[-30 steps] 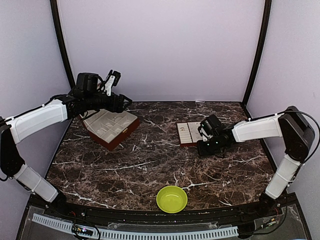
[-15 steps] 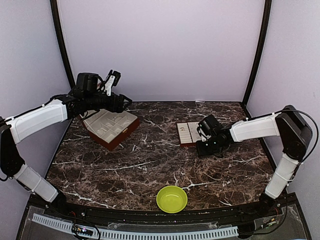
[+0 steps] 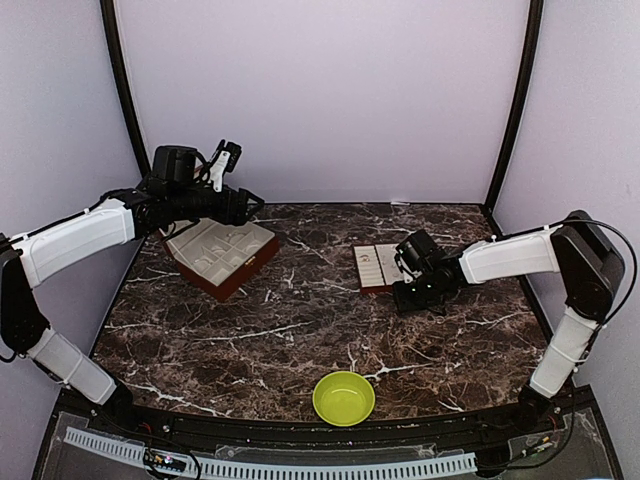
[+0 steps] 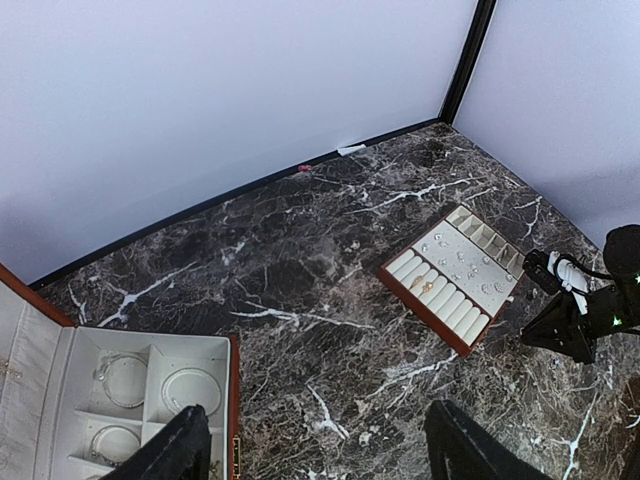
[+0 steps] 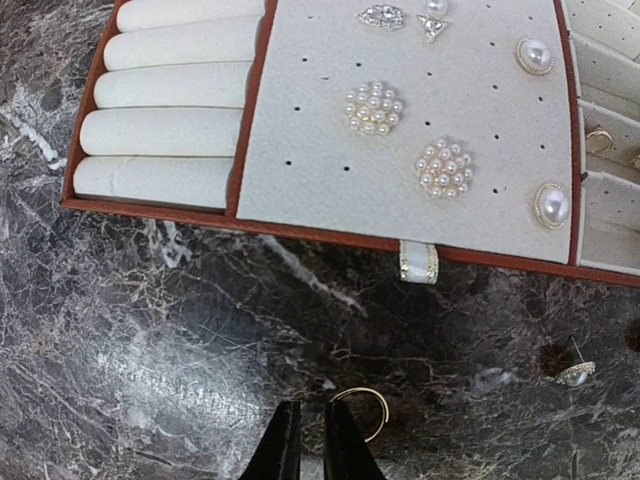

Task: Organize the mixed jewelry
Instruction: Pick up the ring from the center of the board.

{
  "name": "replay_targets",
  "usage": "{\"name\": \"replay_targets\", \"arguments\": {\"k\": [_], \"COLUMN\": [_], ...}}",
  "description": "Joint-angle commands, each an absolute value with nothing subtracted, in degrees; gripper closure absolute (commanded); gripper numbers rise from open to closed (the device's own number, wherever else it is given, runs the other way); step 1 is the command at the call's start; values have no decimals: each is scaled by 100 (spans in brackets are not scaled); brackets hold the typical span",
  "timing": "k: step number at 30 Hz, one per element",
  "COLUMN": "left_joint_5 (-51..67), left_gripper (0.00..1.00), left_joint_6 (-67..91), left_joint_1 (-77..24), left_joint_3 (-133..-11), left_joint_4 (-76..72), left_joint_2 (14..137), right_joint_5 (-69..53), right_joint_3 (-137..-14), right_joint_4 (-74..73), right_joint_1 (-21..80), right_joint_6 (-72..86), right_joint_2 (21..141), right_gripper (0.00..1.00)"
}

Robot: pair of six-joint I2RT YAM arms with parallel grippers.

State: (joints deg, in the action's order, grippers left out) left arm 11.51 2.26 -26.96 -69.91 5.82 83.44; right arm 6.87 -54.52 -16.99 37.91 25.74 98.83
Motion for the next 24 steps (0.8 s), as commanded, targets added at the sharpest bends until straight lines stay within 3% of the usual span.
{"name": "replay_targets", "arguments": {"k": [1,24], "left_joint_5": [1224,1271], "left_gripper": [23,23], "left_joint_6": [272,299], "left_joint_1": [-2707,-2707], "left_joint_3": [-6926,-6944], "left_joint_4": [505,531], "left_joint_2": [8218,8260], "right_joint_5": [841,1043], "right_joint_3": [-5597,-5581], "right_joint_4": [-1729,-1748], "right_joint_1": [3858,3858], "right_joint_6": [2531,2454], "right_joint_2": [9879,9819], "right_gripper": [89,87]}}
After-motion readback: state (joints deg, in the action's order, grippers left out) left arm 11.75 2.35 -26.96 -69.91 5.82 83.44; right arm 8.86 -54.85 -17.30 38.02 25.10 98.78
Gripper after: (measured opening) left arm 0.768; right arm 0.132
